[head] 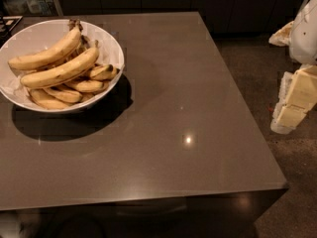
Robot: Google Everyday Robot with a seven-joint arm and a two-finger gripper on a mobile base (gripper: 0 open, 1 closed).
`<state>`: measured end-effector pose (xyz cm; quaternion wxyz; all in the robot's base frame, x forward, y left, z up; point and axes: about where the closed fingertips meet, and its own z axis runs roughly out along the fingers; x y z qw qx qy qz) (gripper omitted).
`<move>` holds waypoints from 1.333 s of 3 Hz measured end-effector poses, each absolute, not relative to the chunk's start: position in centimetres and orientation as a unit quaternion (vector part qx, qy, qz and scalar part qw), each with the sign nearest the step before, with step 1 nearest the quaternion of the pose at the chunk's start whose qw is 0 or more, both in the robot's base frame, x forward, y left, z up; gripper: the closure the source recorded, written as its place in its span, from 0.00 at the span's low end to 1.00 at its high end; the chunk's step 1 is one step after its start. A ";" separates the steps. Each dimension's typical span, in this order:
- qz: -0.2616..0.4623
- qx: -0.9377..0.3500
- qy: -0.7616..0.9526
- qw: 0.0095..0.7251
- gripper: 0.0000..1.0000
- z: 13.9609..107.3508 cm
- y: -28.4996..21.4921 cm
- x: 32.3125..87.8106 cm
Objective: Pick banana from white bowl
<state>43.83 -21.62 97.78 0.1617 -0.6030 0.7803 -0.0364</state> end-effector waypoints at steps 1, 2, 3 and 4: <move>-0.036 -0.603 0.780 0.162 0.00 97.8 -21.6 43.8; -0.054 -0.606 0.778 0.157 0.00 98.1 -20.6 44.2; -0.075 -0.626 0.763 0.142 0.00 98.7 -17.9 45.5; -0.088 -0.669 0.728 0.119 0.00 98.5 -14.1 46.6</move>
Offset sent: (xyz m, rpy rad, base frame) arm 0.0084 0.0199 0.0010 -0.0785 -0.0087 0.0027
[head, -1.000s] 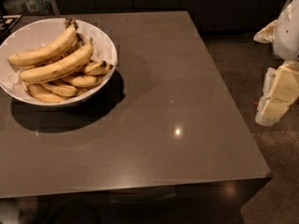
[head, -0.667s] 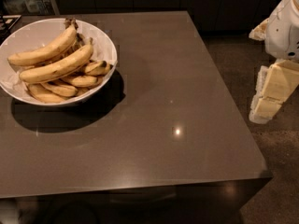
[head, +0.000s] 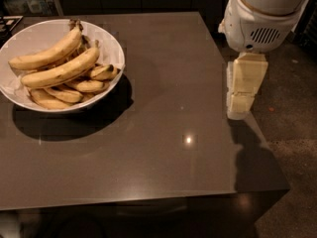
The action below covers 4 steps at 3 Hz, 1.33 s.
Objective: Pick banana from white bowl
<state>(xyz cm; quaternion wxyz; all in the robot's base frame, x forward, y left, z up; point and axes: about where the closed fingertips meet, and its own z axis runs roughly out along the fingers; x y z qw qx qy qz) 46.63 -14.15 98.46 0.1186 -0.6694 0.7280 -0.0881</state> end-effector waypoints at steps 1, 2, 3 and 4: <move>-0.090 -0.669 0.727 0.126 0.00 98.7 -13.9 46.8; -0.099 -0.677 0.714 0.147 0.00 99.5 -12.1 47.3; -0.114 -0.704 0.679 0.174 0.00 101.6 -8.1 48.1; -0.125 -0.740 0.635 0.182 0.00 103.1 -3.8 49.0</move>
Offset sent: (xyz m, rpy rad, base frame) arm 0.0089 0.0390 0.0145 0.0202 -0.0846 0.0664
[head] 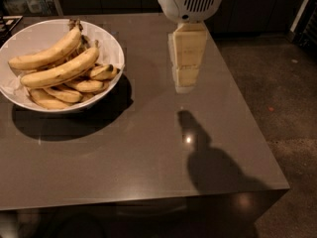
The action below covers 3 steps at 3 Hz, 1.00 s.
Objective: Pick banana from white bowl
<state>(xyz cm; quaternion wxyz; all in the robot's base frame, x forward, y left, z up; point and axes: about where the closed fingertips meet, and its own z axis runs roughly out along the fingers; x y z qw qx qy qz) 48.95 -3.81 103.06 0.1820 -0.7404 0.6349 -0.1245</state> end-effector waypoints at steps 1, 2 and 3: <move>-0.139 -0.762 0.605 0.183 0.00 103.9 -0.6 49.9; -0.144 -0.762 0.601 0.195 0.00 104.7 -0.2 49.7; -0.144 -0.762 0.601 0.195 0.00 104.7 -0.2 49.7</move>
Offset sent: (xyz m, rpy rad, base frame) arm 0.0083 0.0293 0.0071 -0.0282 -0.0251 0.0607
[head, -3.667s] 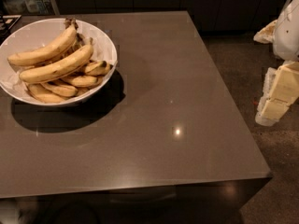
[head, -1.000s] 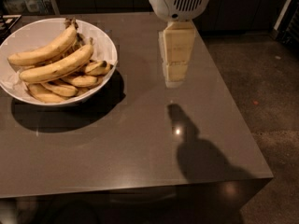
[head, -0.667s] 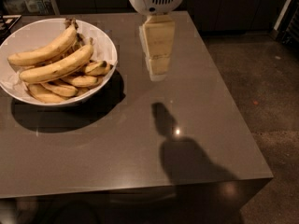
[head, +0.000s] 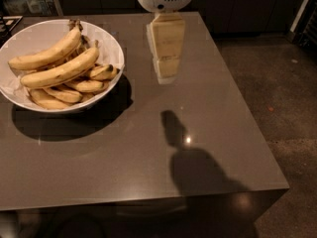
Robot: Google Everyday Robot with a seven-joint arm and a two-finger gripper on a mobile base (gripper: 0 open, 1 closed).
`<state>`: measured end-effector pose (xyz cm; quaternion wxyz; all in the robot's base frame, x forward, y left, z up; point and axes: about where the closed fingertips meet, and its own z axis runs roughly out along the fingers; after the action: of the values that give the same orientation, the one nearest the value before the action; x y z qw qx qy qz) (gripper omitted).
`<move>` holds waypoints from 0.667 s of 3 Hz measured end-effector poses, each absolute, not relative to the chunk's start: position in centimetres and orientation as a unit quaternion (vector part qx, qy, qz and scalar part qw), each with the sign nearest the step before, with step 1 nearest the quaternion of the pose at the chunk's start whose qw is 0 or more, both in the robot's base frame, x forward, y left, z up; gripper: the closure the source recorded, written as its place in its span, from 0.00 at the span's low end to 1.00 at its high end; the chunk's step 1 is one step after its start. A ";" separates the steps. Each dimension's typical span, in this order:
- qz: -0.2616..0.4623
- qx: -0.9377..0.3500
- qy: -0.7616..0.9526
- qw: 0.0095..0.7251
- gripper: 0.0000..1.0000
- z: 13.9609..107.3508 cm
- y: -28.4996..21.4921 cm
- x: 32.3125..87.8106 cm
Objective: Pick banana from white bowl
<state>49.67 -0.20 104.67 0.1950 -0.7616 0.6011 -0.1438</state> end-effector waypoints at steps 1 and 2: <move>-0.137 -0.797 0.553 0.200 0.00 104.0 3.8 51.8; -0.126 -0.833 0.503 0.191 0.00 102.1 7.8 54.0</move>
Offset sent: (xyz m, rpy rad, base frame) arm 0.0711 0.1215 -0.0562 -0.0934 0.0681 0.3837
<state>54.04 7.79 102.14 0.1911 -0.8333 0.5032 -0.1259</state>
